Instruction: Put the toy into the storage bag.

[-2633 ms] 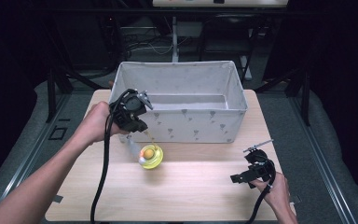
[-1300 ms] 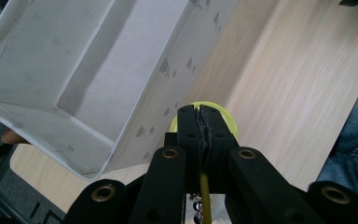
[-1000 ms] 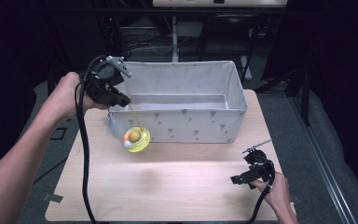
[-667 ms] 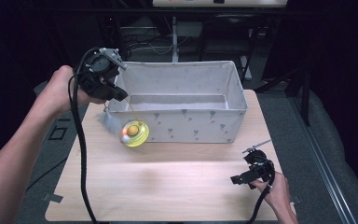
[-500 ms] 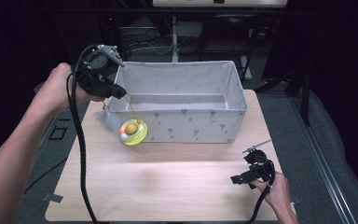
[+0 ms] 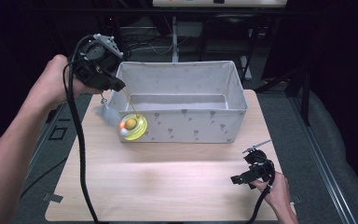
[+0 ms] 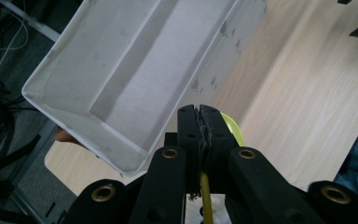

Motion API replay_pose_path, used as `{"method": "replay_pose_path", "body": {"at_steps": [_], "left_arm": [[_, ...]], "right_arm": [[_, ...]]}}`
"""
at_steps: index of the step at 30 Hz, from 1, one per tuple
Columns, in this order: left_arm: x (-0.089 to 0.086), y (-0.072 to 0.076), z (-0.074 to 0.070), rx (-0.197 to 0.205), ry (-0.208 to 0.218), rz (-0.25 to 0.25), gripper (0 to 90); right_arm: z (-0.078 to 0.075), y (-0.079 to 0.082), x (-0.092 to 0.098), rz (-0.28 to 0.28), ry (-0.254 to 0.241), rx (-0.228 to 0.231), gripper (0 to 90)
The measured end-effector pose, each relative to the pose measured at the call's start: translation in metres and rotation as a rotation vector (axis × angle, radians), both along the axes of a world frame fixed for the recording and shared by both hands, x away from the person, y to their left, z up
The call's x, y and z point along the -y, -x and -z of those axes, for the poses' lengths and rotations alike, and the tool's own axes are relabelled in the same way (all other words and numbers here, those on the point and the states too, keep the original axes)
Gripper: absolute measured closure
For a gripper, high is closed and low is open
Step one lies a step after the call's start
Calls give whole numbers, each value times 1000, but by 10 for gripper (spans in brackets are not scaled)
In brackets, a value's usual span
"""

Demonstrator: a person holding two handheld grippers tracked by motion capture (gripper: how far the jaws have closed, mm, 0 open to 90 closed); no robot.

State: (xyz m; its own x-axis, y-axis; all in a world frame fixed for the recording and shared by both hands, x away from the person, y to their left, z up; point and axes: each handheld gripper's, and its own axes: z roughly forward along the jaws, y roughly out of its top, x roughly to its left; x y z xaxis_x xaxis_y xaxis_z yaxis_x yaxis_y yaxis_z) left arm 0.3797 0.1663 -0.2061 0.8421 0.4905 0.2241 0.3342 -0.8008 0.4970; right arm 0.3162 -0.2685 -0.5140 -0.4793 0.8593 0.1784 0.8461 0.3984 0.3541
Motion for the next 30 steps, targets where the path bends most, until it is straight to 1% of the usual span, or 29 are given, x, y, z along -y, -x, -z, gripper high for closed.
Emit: {"method": "replay_pose_path", "body": {"at_steps": [4, 7, 15, 19, 22, 23, 25, 26, 28, 29, 30], "left_arm": [[-1, 0, -6, 13, -2, 2, 879], [-1, 1, -12, 24, 7, -4, 880], [-5, -1, -18, 37, 13, -17, 880], [-7, -1, -22, 45, 25, -26, 880], [-7, -2, -24, 58, 20, -34, 879], [-8, -3, -25, 60, 26, -38, 879], [-8, -5, -26, 60, 23, -41, 879], [-9, -6, -26, 61, 30, -49, 879], [-10, -7, -29, 69, 33, -56, 879], [-11, -8, -29, 68, 38, -54, 879], [-11, -9, -31, 76, 44, -64, 879]], "right_arm": [[0, 0, 0, 3, -2, 2, 59], [0, 0, 0, 0, -1, -2, 59], [0, 0, 0, 0, -1, 0, 59], [0, 0, 0, 5, -5, 2, 59], [0, 0, 0, 5, -4, 2, 59], [0, 0, 0, 5, -4, 2, 59], [1, 0, 0, 11, -5, 7, 59], [2, 1, -1, 24, -15, 16, 59], [1, 1, 1, 11, -9, 7, 59], [2, 1, 0, 29, -26, 18, 59], [1, 0, 1, 11, -9, 7, 59]]}}
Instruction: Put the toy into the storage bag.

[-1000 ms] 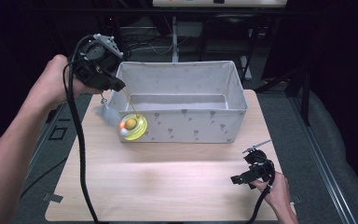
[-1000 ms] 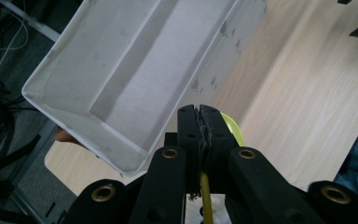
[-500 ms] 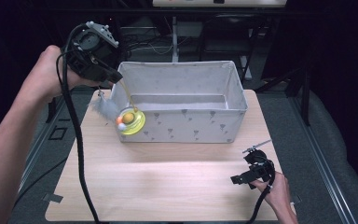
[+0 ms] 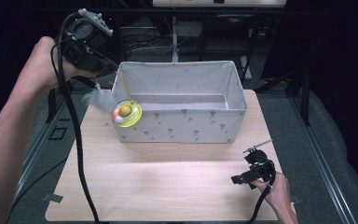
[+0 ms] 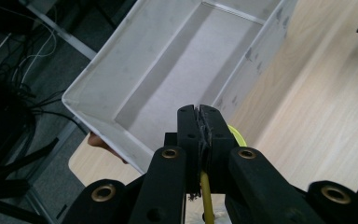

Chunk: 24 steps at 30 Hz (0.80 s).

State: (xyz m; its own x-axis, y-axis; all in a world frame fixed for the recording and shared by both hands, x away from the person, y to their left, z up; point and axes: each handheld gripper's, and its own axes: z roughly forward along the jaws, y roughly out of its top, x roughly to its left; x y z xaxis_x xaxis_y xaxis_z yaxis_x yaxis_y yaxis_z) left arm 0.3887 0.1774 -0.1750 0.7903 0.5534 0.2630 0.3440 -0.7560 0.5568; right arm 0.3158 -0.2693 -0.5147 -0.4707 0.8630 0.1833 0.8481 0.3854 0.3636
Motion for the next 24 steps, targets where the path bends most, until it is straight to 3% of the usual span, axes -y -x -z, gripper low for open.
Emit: {"method": "replay_pose_path", "body": {"at_steps": [4, 16, 19, 24], "left_arm": [[0, -1, -5, 12, -11, -8, 880], [-2, -20, -21, 52, 17, -74, 879], [-1, -24, -23, 57, 18, -83, 880], [1, -33, -25, 51, 15, -91, 879]], "right_arm": [[0, 0, 0, -2, 1, -2, 59], [-1, 0, 1, -11, 4, -6, 59], [1, 1, -1, 10, -7, 8, 59], [0, 0, 0, -5, 6, -1, 59]]}}
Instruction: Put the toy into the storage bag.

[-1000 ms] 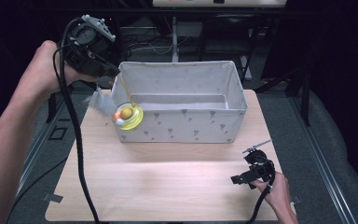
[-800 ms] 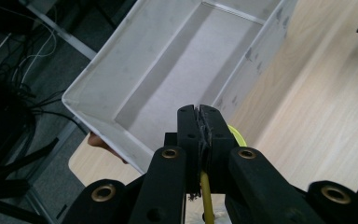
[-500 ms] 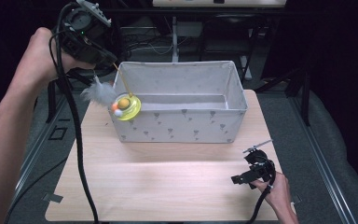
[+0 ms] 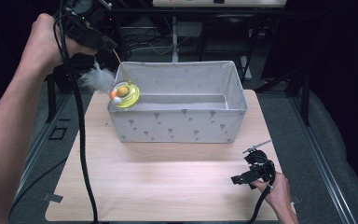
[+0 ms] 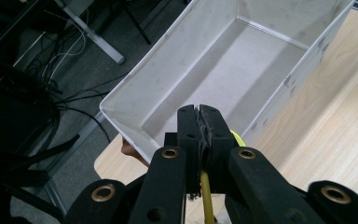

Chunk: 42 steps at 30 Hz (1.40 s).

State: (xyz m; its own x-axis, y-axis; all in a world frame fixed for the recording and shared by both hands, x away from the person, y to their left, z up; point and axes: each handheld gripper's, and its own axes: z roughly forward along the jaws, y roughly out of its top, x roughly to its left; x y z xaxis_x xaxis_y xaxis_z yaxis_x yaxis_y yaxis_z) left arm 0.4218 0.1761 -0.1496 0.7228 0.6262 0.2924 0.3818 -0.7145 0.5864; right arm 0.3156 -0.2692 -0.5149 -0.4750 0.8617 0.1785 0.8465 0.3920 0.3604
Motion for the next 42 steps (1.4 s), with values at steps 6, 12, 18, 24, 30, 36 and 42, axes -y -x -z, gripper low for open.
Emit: {"method": "replay_pose_path", "body": {"at_steps": [6, 12, 18, 24, 30, 36, 42], "left_arm": [[2, -11, -3, 12, -8, -30, 879], [4, -27, -4, -5, -12, -52, 879], [2, -44, -2, -14, -7, -87, 879], [2, -57, 6, -16, 2, -97, 880], [3, -69, 15, -21, 21, -104, 880], [12, -75, 28, -21, -1, -92, 879], [17, -81, 41, -19, 7, -89, 879]], "right_arm": [[0, 1, 1, 3, -4, -4, 59], [-1, 1, 2, -3, 0, -8, 59], [0, 2, 2, 4, -2, -6, 60], [-1, 2, 2, 5, -2, -3, 60], [-1, 2, 1, 7, -15, -3, 61], [0, 2, 1, 12, -26, -1, 62], [1, 3, 0, 18, -21, 3, 61]]}}
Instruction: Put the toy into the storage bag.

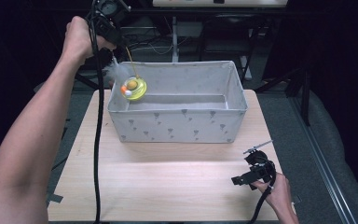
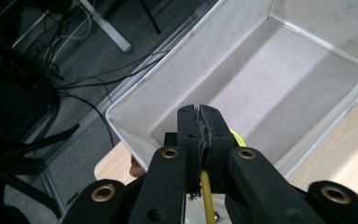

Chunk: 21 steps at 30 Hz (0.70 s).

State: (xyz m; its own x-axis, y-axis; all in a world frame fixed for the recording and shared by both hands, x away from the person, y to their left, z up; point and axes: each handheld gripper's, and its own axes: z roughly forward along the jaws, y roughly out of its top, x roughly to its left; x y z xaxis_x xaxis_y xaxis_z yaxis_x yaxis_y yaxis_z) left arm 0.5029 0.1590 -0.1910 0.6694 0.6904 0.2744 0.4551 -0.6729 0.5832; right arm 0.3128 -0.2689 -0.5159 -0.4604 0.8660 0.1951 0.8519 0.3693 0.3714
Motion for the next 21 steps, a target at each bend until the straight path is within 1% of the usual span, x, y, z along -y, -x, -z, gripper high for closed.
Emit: {"method": "replay_pose_path", "body": {"at_steps": [1, 2, 3, 4, 5, 6, 8, 9, 10, 11, 12, 13, 18, 19, 20, 21], "left_arm": [[0, -1, 2, 1, 9, 1, 879], [0, -2, 5, 1, 18, 4, 879], [0, -3, 7, -11, 27, 5, 879], [1, -3, 10, 1, 25, 2, 879], [1, -4, 13, 1, 22, 1, 879], [1, -5, 16, -6, 28, 5, 880], [3, -7, 22, -17, 21, 3, 880], [3, -8, 24, -18, 28, 3, 880], [4, -9, 27, -21, 27, 3, 880], [4, -10, 30, -29, 29, 5, 879], [6, -11, 36, -40, 21, 6, 879], [7, -12, 38, -44, 18, 6, 879], [8, -16, 51, -63, 22, -1, 879], [8, -17, 53, -62, 23, -3, 879], [7, -17, 56, -63, 29, -2, 879], [6, -18, 58, -78, 42, -7, 879]], "right_arm": [[-1, -1, 1, -18, 9, -9, 61], [-1, -1, 2, -16, 10, -8, 61], [-1, -1, 2, -14, 9, -8, 61], [-1, -1, 2, -11, 6, -9, 61], [-1, -1, 3, -14, 9, -10, 61], [-1, -1, 2, -11, 8, -8, 61], [-1, -1, 2, -11, -6, -8, 61], [-1, -1, 2, -11, -6, -8, 61], [-1, -1, 2, -14, 12, -6, 61], [-1, -1, 2, -13, 4, -9, 61], [-1, -1, 3, -19, 16, -12, 61], [-1, -1, 2, -14, 6, -14, 61], [-1, -1, 2, -15, 3, -13, 61], [-1, -1, 2, -15, 2, -13, 61], [-1, -1, 2, -15, 1, -14, 61], [-1, -1, 2, -17, 1, -16, 61]]}}
